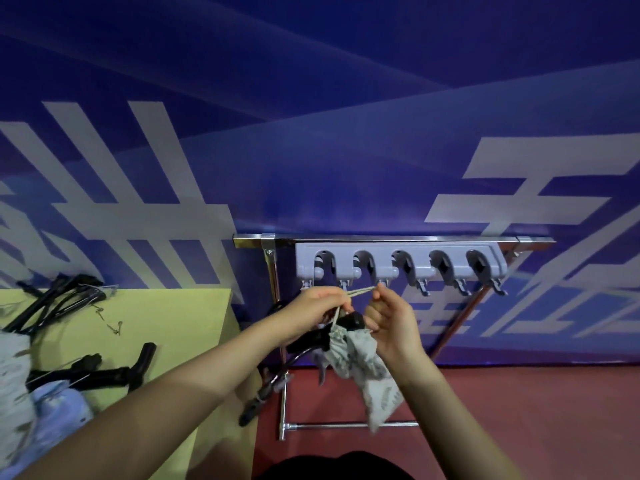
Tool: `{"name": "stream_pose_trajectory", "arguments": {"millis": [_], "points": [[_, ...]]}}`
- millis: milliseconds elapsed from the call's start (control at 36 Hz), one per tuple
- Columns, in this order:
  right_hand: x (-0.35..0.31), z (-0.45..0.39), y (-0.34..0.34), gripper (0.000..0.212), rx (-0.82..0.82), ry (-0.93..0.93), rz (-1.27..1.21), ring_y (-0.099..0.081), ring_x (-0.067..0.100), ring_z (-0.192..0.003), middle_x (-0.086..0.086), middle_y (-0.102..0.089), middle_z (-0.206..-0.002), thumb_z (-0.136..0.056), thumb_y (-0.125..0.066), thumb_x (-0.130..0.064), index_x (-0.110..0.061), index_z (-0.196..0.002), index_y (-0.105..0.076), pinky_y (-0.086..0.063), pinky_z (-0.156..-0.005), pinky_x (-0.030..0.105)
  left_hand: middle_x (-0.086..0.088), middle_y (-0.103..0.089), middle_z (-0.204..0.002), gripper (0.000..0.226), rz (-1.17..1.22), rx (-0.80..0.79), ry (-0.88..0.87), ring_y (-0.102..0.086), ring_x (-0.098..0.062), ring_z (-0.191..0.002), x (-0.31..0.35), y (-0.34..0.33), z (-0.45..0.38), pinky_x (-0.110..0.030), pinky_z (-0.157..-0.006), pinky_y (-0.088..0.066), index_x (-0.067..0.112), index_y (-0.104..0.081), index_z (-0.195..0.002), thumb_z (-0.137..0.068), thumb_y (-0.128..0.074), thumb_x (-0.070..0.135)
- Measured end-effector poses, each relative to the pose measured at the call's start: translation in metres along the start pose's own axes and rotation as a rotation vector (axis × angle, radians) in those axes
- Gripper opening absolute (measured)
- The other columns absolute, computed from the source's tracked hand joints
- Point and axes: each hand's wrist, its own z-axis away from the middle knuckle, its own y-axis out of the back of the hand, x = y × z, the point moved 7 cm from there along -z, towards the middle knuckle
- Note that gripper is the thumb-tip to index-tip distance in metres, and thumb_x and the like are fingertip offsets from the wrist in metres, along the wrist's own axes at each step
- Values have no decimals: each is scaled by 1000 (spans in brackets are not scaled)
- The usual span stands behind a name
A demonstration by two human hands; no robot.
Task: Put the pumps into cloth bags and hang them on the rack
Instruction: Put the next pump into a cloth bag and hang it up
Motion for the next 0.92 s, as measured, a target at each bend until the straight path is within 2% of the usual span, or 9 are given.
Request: {"name": "stream_pose_trajectory", "arguments": {"millis": [111,194,306,444,500,611,694,833,917], "points": [[-4,-22,8,31,28,189,410,-21,6,-37,-8,-25,-42,-100,-49,-13,-8,-70,-50,-27,-40,17,2,-54,-75,24,-95,135,46,-48,-11,-75,-11,11,-18,-24,-71,-37,18,-60,-77,-98,-49,12],[4,-38,20,30,128,147,499,-25,4,-34,-9,-28,-38,-99,-50,-13,-7,-70,-52,-29,-39,15,5,-59,-77,23,-277,163,85,-53,-11,-80,-18,17,-34,-26,-78,-40,21,-62,-77,-97,-50,17],[18,-60,30,30,196,93,644,-30,2,-33,-9,-33,-34,-99,-52,-18,-10,-70,-54,-27,-41,19,7,-56,-68,31,-446,197,172,-51,-10,-69,-34,23,-49,-22,-66,-38,25,-59,-68,-95,-47,14],[34,-77,41,31,253,33,681,-32,4,-34,-5,-35,-42,-98,-54,-19,-11,-68,-56,-27,-39,18,-4,-65,-83,27,-601,207,241,-54,-14,-77,-40,21,-59,-24,-65,-35,16,-67,-83,-96,-43,13],[37,-80,42,32,258,29,697,-33,9,-41,-2,-35,-47,-98,-54,-19,-12,-67,-56,-27,-43,21,-4,-63,-85,28,-621,200,289,-53,-15,-79,-41,19,-62,-25,-65,-33,13,-67,-86,-97,-42,13],[44,-88,42,36,234,31,746,-47,22,-60,7,-50,-59,-97,-55,-23,-15,-62,-53,-37,-57,29,-8,-60,-84,32,-562,207,382,-53,-24,-77,-50,15,-68,-31,-68,-39,18,-54,-67,-96,-41,14],[48,-92,42,33,196,32,778,-55,29,-70,12,-60,-70,-97,-56,-28,-15,-66,-61,-42,-66,35,-8,-55,-81,30,-521,217,399,-48,-22,-75,-51,14,-69,-30,-62,-32,16,-55,-72,-98,-41,19],[42,-90,43,34,162,84,817,-45,8,-58,-5,-48,-58,-98,-54,-25,-15,-65,-57,-36,-55,21,3,-44,-64,28,-413,203,342,-39,-11,-60,-56,16,-66,-27,-56,-30,12,-65,-97,-100,-44,30],[45,-92,46,35,150,120,821,-41,11,-57,-3,-41,-57,-98,-54,-27,-13,-66,-51,-35,-53,21,4,-47,-69,34,-443,144,307,-42,-12,-69,-55,15,-60,-28,-66,-32,10,-63,-95,-103,-37,30]]}}
